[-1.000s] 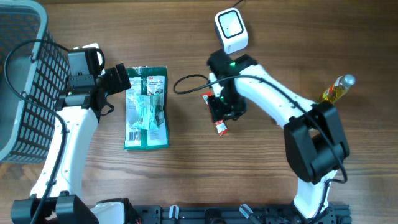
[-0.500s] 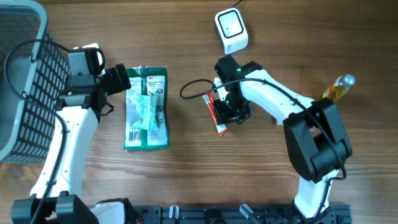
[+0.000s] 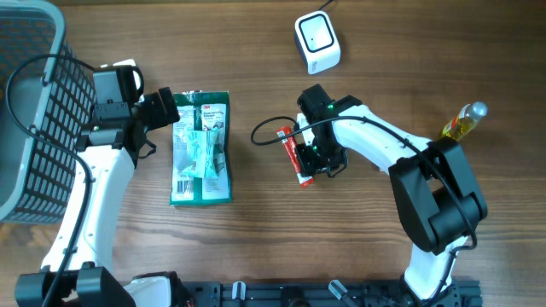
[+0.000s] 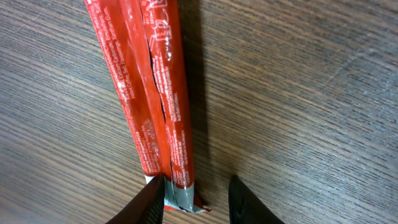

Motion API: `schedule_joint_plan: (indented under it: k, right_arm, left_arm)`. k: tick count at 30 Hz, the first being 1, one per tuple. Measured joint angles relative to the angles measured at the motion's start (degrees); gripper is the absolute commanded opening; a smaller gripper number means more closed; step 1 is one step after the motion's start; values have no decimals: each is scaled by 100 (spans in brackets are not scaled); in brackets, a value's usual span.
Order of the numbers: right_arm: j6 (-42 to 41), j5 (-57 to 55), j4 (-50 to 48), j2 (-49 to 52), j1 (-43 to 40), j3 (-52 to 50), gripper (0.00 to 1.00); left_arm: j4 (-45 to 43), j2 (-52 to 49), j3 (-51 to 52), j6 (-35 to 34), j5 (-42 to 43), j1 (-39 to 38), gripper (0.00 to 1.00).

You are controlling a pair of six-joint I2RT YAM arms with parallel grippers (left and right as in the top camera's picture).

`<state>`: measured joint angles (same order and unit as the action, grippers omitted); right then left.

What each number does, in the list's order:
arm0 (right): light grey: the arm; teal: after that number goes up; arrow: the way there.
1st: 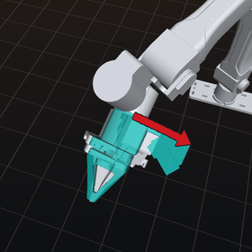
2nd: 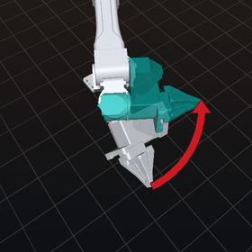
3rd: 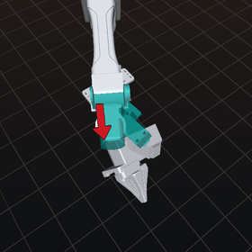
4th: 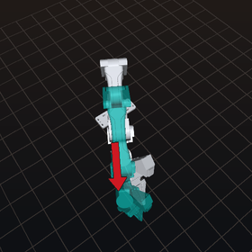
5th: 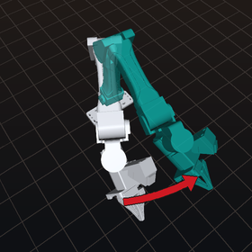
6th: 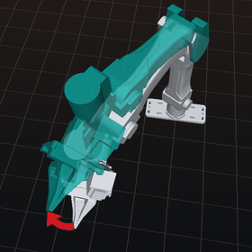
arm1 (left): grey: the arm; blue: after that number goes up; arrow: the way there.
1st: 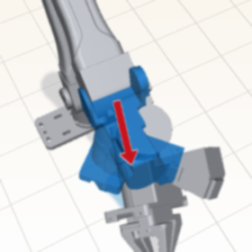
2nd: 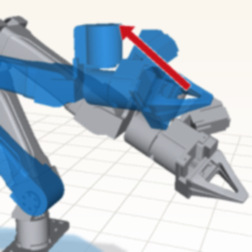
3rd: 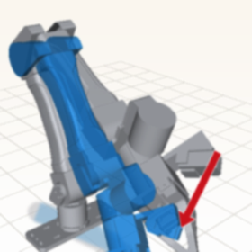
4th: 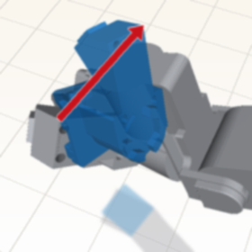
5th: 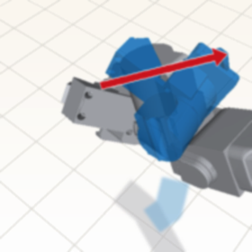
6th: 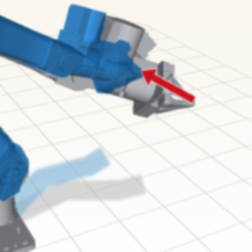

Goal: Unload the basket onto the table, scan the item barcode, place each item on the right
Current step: 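Lift the red tube with the right gripper toward the scanner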

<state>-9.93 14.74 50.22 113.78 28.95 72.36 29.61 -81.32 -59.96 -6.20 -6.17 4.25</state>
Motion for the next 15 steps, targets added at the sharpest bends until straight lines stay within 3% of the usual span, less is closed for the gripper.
schedule_joint_plan:
  k: [15]
  right_arm:
    - [4,-122,-101,-11,177,-2,32]
  left_arm:
    - [0,0,0,0,0,0,100]
